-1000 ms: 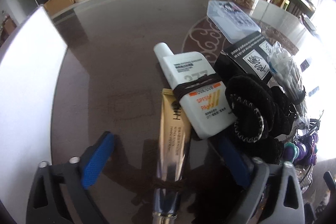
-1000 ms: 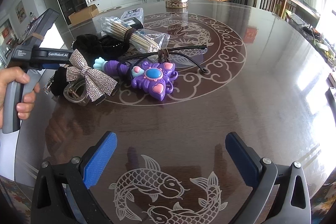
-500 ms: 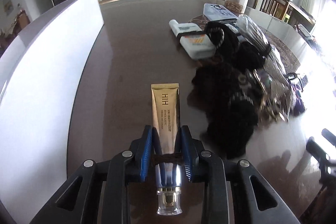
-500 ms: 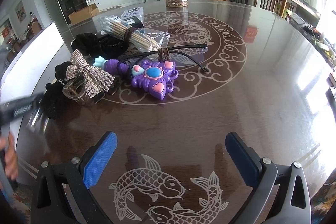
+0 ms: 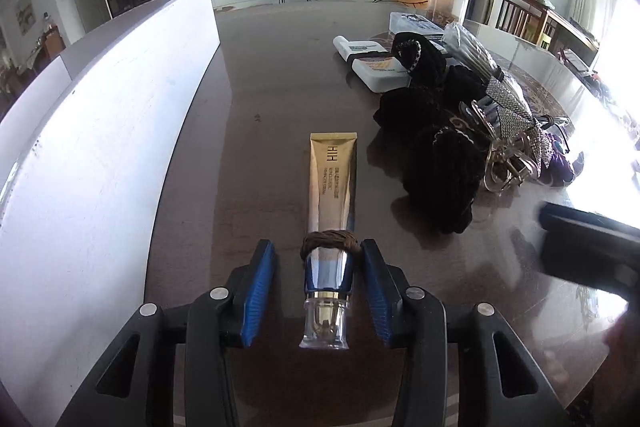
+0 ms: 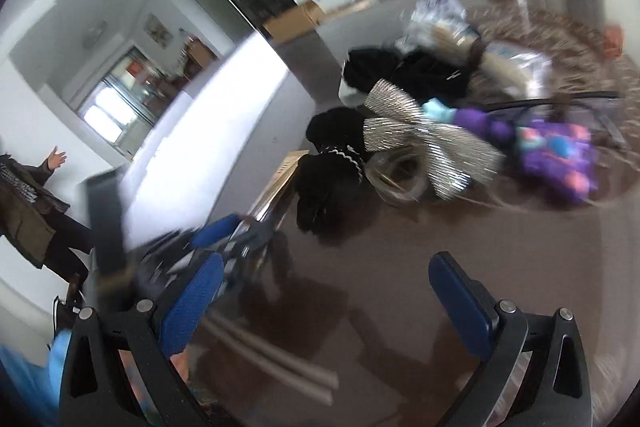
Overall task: Organize objects
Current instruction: 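Grasp the black fabric item with the right tool while the left tool holds the tube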
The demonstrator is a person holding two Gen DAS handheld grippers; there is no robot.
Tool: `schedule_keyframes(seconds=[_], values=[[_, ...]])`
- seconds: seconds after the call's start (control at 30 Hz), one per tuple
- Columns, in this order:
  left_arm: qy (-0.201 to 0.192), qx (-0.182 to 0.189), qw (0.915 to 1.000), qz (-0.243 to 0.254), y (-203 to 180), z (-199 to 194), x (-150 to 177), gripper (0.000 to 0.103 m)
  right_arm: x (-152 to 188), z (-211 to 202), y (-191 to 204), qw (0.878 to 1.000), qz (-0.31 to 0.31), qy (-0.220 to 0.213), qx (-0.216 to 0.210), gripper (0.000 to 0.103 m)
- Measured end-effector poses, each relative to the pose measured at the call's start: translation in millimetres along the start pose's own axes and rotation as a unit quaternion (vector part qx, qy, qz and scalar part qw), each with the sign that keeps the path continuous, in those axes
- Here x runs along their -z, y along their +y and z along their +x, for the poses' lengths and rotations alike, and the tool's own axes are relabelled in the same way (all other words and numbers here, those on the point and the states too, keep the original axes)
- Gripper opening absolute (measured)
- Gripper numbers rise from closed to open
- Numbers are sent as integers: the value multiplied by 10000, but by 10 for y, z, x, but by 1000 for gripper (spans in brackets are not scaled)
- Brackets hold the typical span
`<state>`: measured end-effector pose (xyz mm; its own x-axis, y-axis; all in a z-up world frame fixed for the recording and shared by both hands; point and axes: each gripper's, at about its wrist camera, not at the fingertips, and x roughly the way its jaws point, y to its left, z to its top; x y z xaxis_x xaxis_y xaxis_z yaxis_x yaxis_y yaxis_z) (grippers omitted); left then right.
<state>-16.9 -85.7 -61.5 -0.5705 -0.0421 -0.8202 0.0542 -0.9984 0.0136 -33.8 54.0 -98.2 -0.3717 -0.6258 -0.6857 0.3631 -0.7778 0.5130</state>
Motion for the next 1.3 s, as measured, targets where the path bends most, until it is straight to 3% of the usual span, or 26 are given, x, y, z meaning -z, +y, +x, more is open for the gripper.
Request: schedule_keyframes(seconds=[0.1, 0.2, 0.23, 0.3, 0.33, 0.37, 0.57, 0.73, 0.77, 0.8, 0.83, 0.87, 0.93, 1.0, 1.1, 1.3], values=[[0, 28, 10000, 23, 34, -16, 13, 44, -262, 404, 90, 9988, -127, 435, 210, 91], [5, 35, 10000, 26, 51, -40, 31, 44, -494, 617, 188, 9961, -285, 504, 670, 88], [8, 33, 10000, 22, 48, -31, 19, 44, -558, 696, 190, 9946, -299, 518, 844, 84], [15, 30, 10000, 26, 40, -27, 10, 44, -594, 746, 205, 9910, -494, 502, 1139, 60], [14, 29, 10000, 29, 36, -26, 9, 44, -589, 748, 213, 9868, -684, 530, 1369, 39], [9, 27, 10000, 29, 31, -27, 11, 44, -580, 730, 201, 9854, -743, 556, 1427, 36], [-78, 49, 9999, 56, -13, -50, 58, 45, -185, 209, -12, 9853, -713, 486, 1477, 36], [-98, 153, 9996, 218, -130, -71, 98, 46, 290, -245, -129, 9818, -342, 161, 1861, 37], [-90, 186, 9995, 237, -148, -70, 99, 50, 377, -337, -160, 9821, -192, 39, 1876, 38], [-55, 239, 9994, 260, -165, -64, 95, 58, 432, -404, -189, 9824, -68, -68, 1868, 41], [2, 240, 9993, 288, -177, -53, 89, 63, 468, -477, -233, 9823, 90, -154, 1865, 52], [66, 202, 9994, 287, -179, -37, 87, 76, 479, -559, -288, 9817, 274, -236, 1867, 67], [164, 188, 9995, 192, -141, -4, 72, 82, 497, -728, -388, 9816, 589, -551, 1730, 83], [212, 165, 9994, 197, -111, 20, 43, 83, 478, -831, -492, 9801, 915, -759, 1590, 84], [320, 200, 9989, 270, -103, 67, -17, 87, 424, -779, -590, 9795, 1172, -696, 1482, 84], [381, 264, 9982, 381, -140, 96, -56, 87, 376, -645, -317, 9826, 507, -511, 1712, 84]])
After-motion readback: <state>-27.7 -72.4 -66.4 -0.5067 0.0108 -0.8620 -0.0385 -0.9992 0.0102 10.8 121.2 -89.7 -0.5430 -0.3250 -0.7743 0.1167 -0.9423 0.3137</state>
